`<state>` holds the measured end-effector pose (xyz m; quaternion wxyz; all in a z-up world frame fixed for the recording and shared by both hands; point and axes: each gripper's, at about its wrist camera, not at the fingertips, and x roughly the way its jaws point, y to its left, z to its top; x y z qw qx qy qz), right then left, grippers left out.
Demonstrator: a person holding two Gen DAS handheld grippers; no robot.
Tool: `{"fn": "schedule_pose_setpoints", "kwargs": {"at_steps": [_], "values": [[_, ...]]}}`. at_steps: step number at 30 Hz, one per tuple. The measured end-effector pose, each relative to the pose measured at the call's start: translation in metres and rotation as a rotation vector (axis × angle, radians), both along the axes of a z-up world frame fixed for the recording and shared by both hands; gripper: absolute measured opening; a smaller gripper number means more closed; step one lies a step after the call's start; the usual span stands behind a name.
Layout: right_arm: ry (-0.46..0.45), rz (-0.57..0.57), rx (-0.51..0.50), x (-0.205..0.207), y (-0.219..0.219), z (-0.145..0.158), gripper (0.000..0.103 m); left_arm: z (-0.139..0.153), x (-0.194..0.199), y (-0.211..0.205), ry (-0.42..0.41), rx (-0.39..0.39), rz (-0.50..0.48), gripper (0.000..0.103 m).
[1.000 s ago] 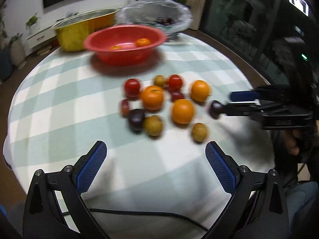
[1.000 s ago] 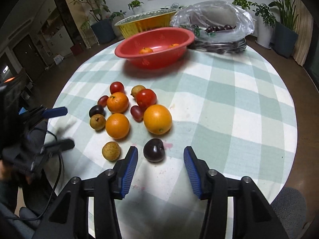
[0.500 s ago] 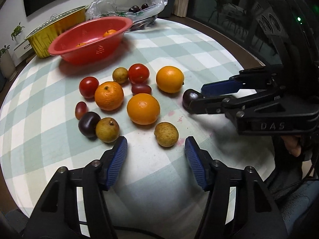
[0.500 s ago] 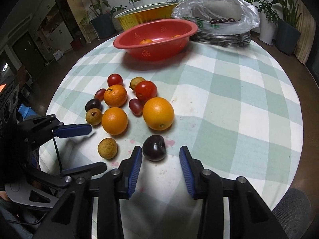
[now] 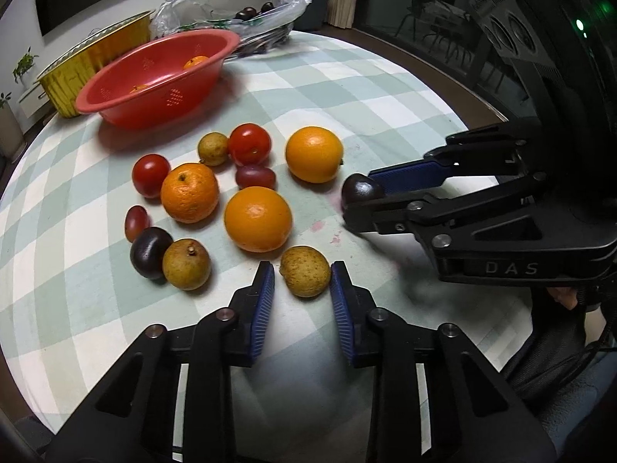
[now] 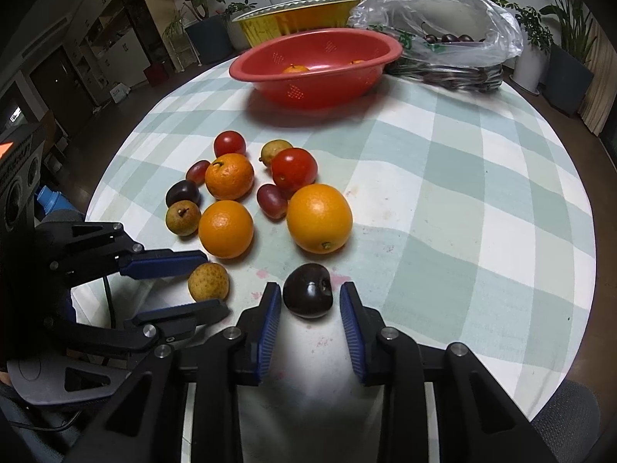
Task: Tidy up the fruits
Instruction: 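Grasp a dark plum with the right tool while the left tool grasps a brown pear, then carry the plum and pear into the red bowl and open both tools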
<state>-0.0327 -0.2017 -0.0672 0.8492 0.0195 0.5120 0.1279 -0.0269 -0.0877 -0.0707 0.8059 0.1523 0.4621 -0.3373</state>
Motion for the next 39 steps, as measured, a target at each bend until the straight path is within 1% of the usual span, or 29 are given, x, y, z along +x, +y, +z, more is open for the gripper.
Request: {"fn": "schedule_pose_setpoints", "kwargs": {"at_steps": [2, 5, 16, 24, 27, 33, 39], "values": [[-0.001, 0.007, -0.005, 0.0, 0.001, 0.0, 0.03, 0.0, 0.0, -0.002, -0.005, 0.003, -0.004, 0.025], [-0.004, 0.015, -0.017, -0.001, 0.003, 0.0, 0.028, -0.001, 0.002, 0.001, 0.004, -0.012, 0.002, 0.025], [-0.007, 0.004, 0.012, -0.005, -0.001, 0.002, 0.027, 0.006, 0.003, 0.018, 0.019, -0.067, 0.034, 0.025], [-0.016, -0.011, 0.038, -0.009, -0.006, 0.008, 0.027, 0.023, 0.004, 0.042, 0.005, -0.114, 0.073, 0.025], [-0.022, -0.026, 0.062, -0.011, -0.012, 0.013, 0.027, 0.034, 0.015, 0.057, -0.014, -0.13, 0.106, 0.025], [-0.061, -0.081, 0.109, 0.002, -0.029, 0.033, 0.027, 0.061, 0.053, 0.081, -0.08, -0.141, 0.16, 0.025], [-0.14, -0.127, 0.144, 0.036, -0.043, 0.073, 0.027, 0.086, 0.106, 0.085, -0.128, -0.138, 0.171, 0.025]]}}
